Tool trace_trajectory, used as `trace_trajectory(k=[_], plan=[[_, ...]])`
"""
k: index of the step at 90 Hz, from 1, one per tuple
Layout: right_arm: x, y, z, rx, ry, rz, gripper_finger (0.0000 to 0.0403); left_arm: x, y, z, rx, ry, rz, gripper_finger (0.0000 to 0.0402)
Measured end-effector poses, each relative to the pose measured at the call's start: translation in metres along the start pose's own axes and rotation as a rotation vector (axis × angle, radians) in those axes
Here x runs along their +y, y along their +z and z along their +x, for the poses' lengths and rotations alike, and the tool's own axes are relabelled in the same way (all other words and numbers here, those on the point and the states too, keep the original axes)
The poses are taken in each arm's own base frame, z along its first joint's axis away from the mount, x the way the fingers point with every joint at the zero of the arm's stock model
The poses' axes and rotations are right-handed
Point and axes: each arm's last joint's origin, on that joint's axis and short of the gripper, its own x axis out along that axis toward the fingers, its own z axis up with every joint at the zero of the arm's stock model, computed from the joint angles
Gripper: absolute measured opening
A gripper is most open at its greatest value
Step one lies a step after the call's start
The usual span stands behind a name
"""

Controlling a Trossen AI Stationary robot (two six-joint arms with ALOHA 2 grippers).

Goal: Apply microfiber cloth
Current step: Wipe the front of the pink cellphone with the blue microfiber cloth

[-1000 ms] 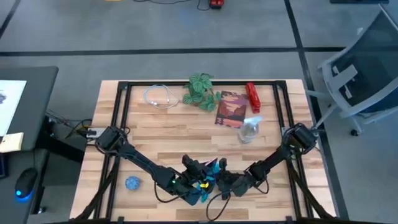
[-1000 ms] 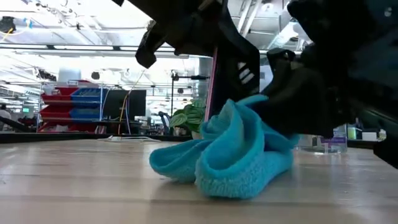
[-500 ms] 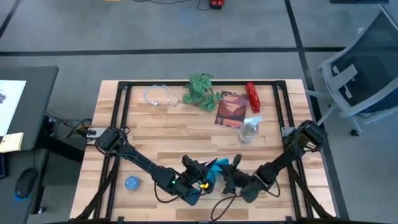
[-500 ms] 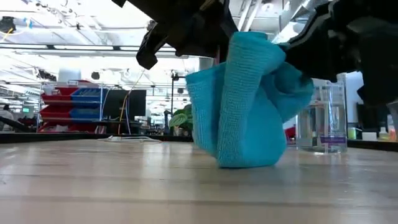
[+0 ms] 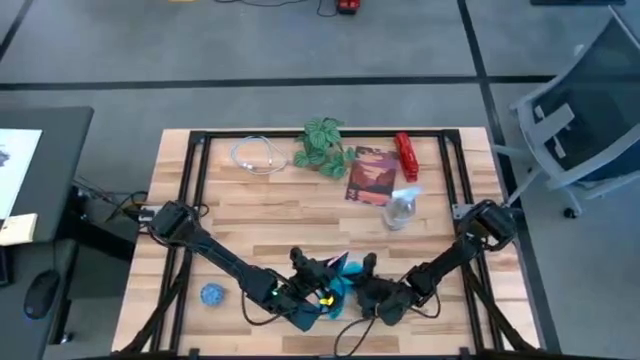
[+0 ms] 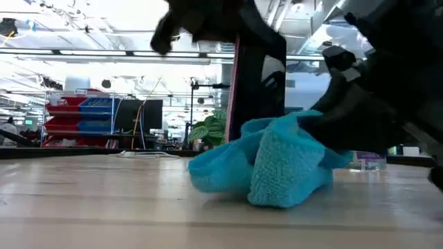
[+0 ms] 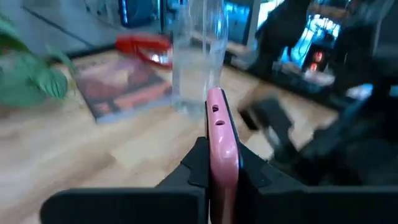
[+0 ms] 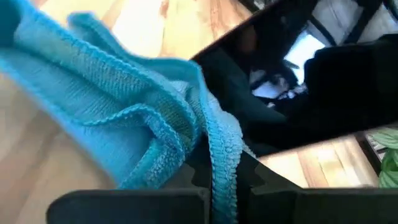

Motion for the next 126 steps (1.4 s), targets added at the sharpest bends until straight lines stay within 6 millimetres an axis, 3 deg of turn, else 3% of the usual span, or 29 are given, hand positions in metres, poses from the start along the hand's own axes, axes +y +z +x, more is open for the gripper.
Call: trace_trajectory(k=[23, 36, 52, 69, 86, 106, 126], plan=[[0.004, 0.008, -0.033, -0.01, 0.071, 0.053, 0.0006, -0.003, 0.027, -0.011, -0.064, -0.021, 0.055, 0.0008], [0.0, 0.014, -0.05, -0.019, 0.102, 0.057, 0.0027, -0.004, 0.027, -0.011, -0.063, -0.027, 0.07, 0.0008], [-0.012, 0.02, -0.08, -0.006, 0.172, 0.069, 0.0092, -0.004, 0.027, -0.011, -0.063, -0.029, 0.068, 0.0008], [-0.03, 0.02, -0.114, 0.084, 0.374, 0.134, 0.0177, -0.004, 0.027, -0.011, -0.062, -0.034, 0.049, 0.0008], [-0.045, 0.026, -0.143, 0.096, 0.565, 0.186, 0.0237, -0.012, 0.034, -0.012, -0.045, -0.159, -0.052, 0.0008], [-0.059, 0.034, -0.173, -0.008, 0.608, 0.216, 0.0238, -0.025, 0.049, -0.017, -0.056, -0.435, -0.073, 0.0008], [-0.057, 0.036, -0.186, -0.085, 0.565, 0.229, 0.0223, -0.027, 0.052, -0.016, -0.074, -0.485, -0.057, 0.0011]])
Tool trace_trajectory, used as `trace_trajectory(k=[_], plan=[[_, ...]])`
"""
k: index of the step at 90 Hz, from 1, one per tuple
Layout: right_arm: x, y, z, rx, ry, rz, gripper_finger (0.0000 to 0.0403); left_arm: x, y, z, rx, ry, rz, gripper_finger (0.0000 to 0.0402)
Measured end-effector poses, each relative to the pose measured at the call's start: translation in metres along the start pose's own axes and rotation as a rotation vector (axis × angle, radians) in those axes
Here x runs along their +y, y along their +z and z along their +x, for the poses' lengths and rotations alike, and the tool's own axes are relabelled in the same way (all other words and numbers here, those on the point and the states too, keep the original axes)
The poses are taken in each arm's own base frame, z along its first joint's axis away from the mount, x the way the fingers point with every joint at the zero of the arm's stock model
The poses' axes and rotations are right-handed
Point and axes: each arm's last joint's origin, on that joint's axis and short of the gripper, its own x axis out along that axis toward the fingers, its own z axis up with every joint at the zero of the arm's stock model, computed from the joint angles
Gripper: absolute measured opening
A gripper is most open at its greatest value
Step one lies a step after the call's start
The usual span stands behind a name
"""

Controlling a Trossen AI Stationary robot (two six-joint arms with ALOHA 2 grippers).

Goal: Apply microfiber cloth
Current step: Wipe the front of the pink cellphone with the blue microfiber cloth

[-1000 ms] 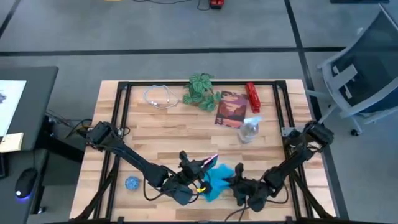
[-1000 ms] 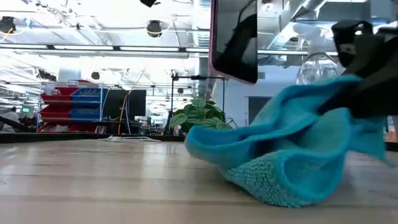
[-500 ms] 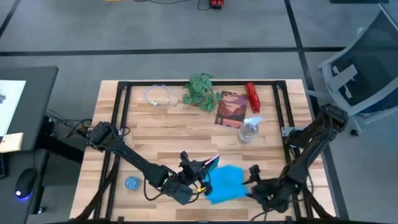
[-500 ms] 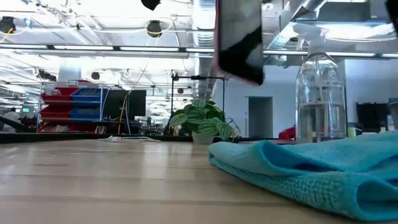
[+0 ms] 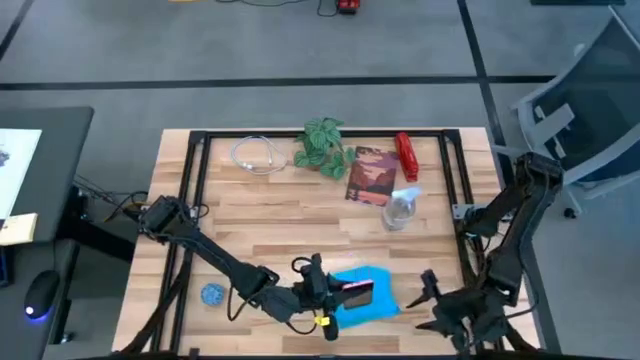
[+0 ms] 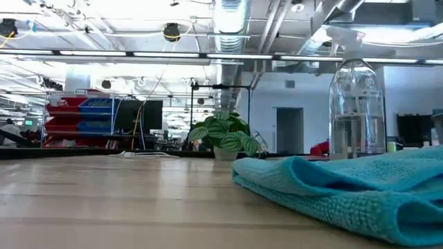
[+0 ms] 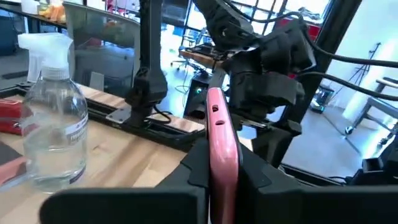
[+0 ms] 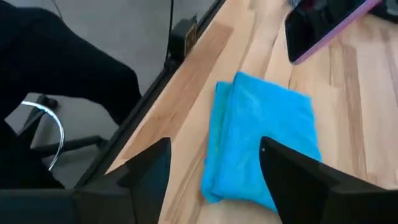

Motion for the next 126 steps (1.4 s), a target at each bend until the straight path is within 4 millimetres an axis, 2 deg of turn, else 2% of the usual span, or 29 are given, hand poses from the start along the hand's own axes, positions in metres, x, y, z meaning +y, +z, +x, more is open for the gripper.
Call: trace_trajectory(k=[7, 17, 36, 50, 66, 76, 81, 95, 103, 113, 126], plan=[[0.002, -0.001, 0.008, -0.016, -0.001, 0.019, 0.022, 0.002, 0.0, 0.002, -0.002, 0.007, -0.003, 0.0011], [0.002, -0.012, 0.029, -0.008, -0.033, 0.037, 0.0219, 0.007, -0.002, 0.007, 0.008, 0.026, -0.004, 0.0011], [-0.011, -0.033, 0.069, 0.11, -0.155, 0.105, 0.0203, 0.028, -0.016, 0.015, 0.114, 0.176, -0.025, 0.0012], [-0.023, -0.047, 0.097, 0.195, -0.212, 0.171, 0.0165, 0.039, -0.024, 0.017, 0.163, 0.264, -0.06, 0.0012], [-0.028, -0.061, 0.126, 0.261, -0.154, 0.245, 0.0097, 0.043, -0.028, 0.015, 0.194, 0.294, -0.077, 0.0013], [-0.025, -0.06, 0.126, 0.235, -0.158, 0.236, 0.003, 0.044, -0.034, 0.015, 0.21, 0.311, -0.093, 0.0013], [-0.023, -0.057, 0.121, 0.211, -0.176, 0.22, 0.0011, 0.043, -0.042, 0.018, 0.201, 0.312, -0.106, 0.0013], [-0.027, -0.036, 0.101, 0.055, -0.297, 0.224, 0.0007, 0.042, -0.074, 0.031, 0.194, 0.275, -0.129, 0.0013], [-0.032, -0.028, 0.094, -0.016, -0.398, 0.208, 0.0003, 0.042, -0.086, 0.04, 0.154, 0.254, -0.153, 0.0013], [-0.038, -0.021, 0.092, -0.071, -0.496, 0.172, 0.0003, 0.044, -0.091, 0.048, 0.103, 0.237, -0.174, 0.0013], [-0.047, -0.017, 0.105, -0.089, -0.529, 0.112, 0.0001, 0.046, -0.088, 0.052, 0.079, 0.23, -0.169, 0.0013]])
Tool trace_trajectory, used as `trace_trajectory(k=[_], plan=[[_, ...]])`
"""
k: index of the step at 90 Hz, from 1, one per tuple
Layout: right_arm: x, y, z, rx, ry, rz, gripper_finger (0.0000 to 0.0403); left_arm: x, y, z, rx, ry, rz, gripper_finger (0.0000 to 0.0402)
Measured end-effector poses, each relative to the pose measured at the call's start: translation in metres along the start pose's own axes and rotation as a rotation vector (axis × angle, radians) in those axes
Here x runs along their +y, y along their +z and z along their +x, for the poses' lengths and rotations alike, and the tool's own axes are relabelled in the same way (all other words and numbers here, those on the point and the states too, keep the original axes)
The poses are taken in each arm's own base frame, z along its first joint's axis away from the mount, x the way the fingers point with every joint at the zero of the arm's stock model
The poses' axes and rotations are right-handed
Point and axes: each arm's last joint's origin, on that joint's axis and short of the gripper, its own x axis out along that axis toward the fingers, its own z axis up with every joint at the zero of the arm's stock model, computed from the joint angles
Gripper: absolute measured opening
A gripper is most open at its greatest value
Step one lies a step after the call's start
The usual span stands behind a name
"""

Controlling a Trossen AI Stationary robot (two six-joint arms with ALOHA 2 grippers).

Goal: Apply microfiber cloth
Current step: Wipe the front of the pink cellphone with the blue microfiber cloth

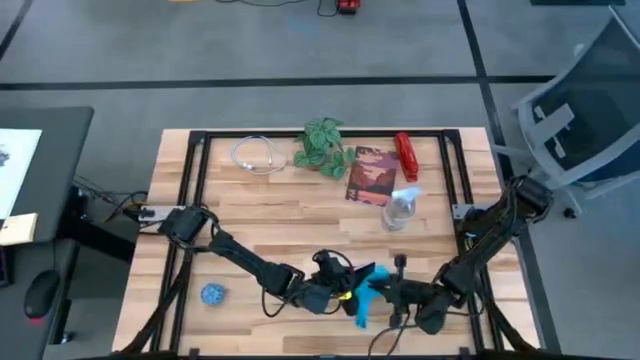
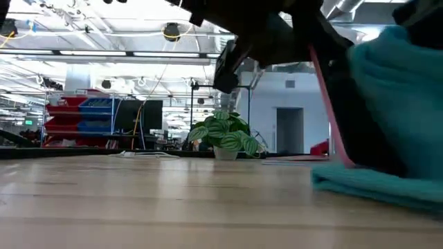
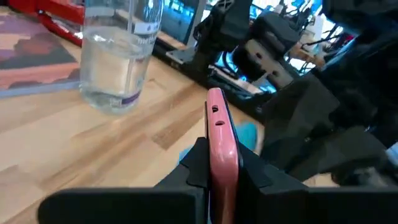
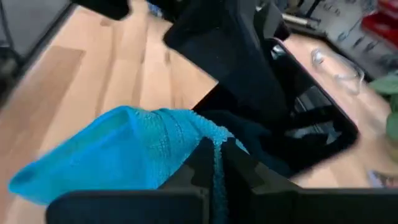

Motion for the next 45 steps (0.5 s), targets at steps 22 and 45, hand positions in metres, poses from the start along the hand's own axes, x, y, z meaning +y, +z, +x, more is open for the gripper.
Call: trace_trajectory(k=[22, 45], plan=[[0.006, -0.015, 0.023, 0.018, -0.06, -0.085, 0.0, 0.003, 0.0, 0.002, -0.006, 0.016, 0.026, 0.0013], [0.016, -0.029, 0.019, 0.04, -0.061, -0.167, 0.0, 0.002, 0.001, 0.002, -0.01, 0.011, 0.011, 0.0013]])
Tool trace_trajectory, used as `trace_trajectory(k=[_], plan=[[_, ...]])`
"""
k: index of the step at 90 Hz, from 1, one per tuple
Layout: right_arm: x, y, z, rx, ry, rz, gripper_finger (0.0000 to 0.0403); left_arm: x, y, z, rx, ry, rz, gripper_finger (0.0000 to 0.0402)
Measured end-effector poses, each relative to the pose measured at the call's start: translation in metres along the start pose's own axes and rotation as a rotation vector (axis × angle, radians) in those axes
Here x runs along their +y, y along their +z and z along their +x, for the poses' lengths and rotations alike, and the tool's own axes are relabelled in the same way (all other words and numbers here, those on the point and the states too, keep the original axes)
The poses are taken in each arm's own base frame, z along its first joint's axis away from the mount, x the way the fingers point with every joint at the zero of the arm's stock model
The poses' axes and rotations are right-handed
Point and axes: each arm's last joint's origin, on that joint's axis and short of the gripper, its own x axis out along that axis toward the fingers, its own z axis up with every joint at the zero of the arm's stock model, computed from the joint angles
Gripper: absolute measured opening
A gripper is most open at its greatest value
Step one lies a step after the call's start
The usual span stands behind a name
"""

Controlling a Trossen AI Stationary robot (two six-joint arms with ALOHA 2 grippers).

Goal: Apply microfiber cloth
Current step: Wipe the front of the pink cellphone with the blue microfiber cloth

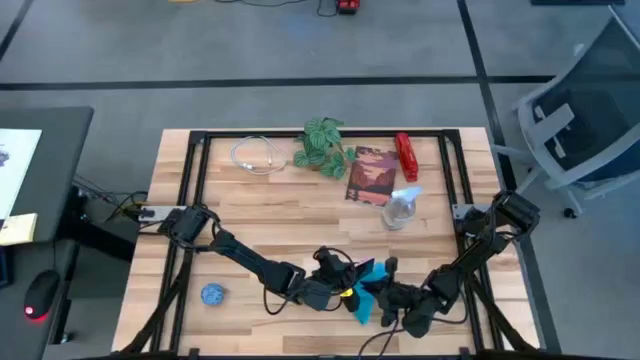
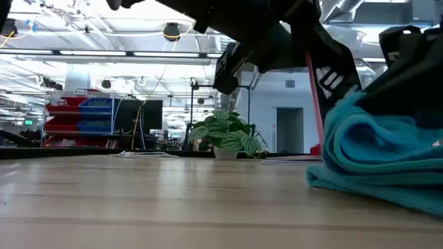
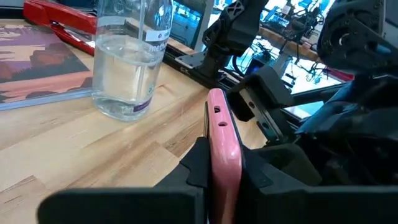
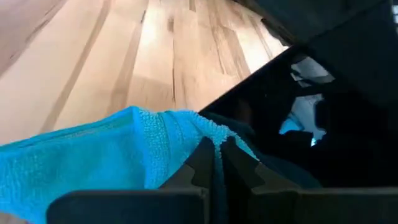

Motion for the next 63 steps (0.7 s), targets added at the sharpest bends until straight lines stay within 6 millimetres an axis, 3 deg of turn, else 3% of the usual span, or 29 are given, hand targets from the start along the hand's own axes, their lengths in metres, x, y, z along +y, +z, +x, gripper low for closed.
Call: trace_trajectory(k=[17, 29, 50, 63], plan=[[-0.014, 0.026, -0.023, -0.104, -0.14, -0.005, 0.0, -0.004, 0.003, -0.002, 0.001, -0.026, -0.03, 0.0013], [-0.02, 0.03, -0.027, -0.108, -0.159, -0.006, 0.0, -0.004, 0.003, -0.002, 0.0, -0.025, -0.029, 0.0013], [-0.004, 0.003, -0.018, -0.03, -0.108, -0.035, 0.0, -0.006, 0.001, -0.004, -0.013, -0.036, 0.061, 0.0013], [0.011, -0.012, -0.021, 0.028, 0.029, -0.049, 0.0, -0.013, 0.013, -0.013, -0.037, -0.049, 0.09, 0.0013]])
